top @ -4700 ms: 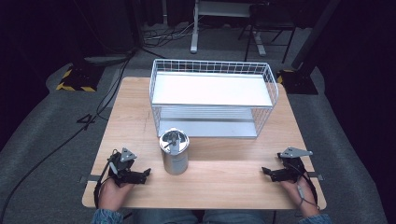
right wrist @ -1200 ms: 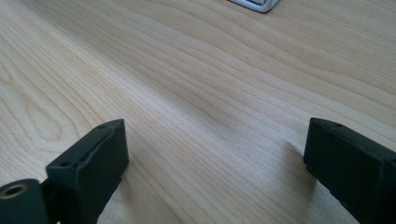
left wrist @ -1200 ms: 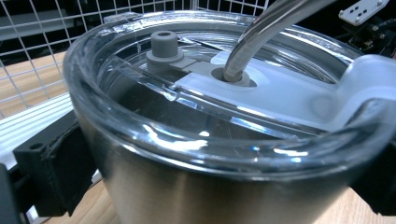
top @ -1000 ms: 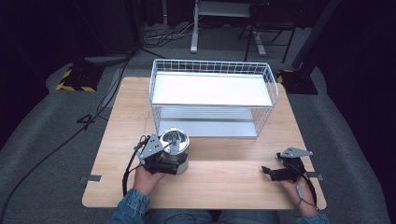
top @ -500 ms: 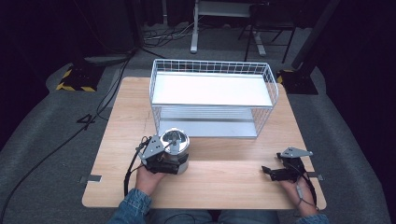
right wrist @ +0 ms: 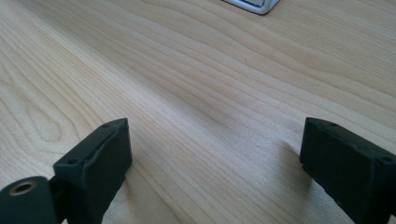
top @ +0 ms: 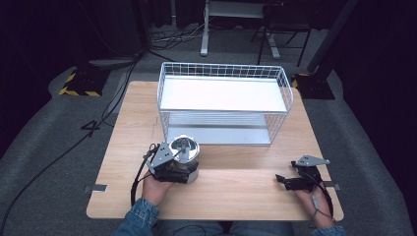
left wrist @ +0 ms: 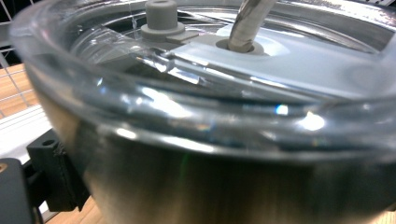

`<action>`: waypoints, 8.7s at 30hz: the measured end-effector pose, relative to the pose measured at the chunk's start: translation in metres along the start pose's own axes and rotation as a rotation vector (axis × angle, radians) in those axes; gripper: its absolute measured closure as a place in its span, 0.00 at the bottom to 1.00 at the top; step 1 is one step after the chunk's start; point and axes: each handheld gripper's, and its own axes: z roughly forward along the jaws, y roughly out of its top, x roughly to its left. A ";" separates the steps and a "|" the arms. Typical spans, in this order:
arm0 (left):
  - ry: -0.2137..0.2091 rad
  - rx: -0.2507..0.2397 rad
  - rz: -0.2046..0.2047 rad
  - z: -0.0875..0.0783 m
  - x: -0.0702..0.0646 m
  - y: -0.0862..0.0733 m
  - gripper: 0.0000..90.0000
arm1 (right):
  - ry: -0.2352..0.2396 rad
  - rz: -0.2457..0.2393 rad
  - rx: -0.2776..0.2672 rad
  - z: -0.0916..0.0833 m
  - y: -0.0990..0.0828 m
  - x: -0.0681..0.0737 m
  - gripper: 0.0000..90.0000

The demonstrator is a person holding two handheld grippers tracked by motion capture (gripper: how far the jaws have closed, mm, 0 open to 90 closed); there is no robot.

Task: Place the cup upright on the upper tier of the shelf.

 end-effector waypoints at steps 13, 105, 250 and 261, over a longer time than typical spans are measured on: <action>-0.006 0.017 -0.020 -0.007 0.000 0.019 0.04 | 0.002 -0.003 0.000 0.000 0.000 0.000 0.11; 0.083 -0.137 -0.007 0.060 0.022 0.268 0.04 | -0.010 0.006 0.027 0.004 0.003 0.000 0.00; 0.041 -0.041 0.060 -0.081 0.011 0.137 0.00 | 0.002 -0.004 0.030 0.005 0.003 0.000 0.00; 0.075 0.002 0.028 -0.087 0.020 0.090 0.00 | 0.002 -0.004 0.030 0.005 0.003 0.000 0.00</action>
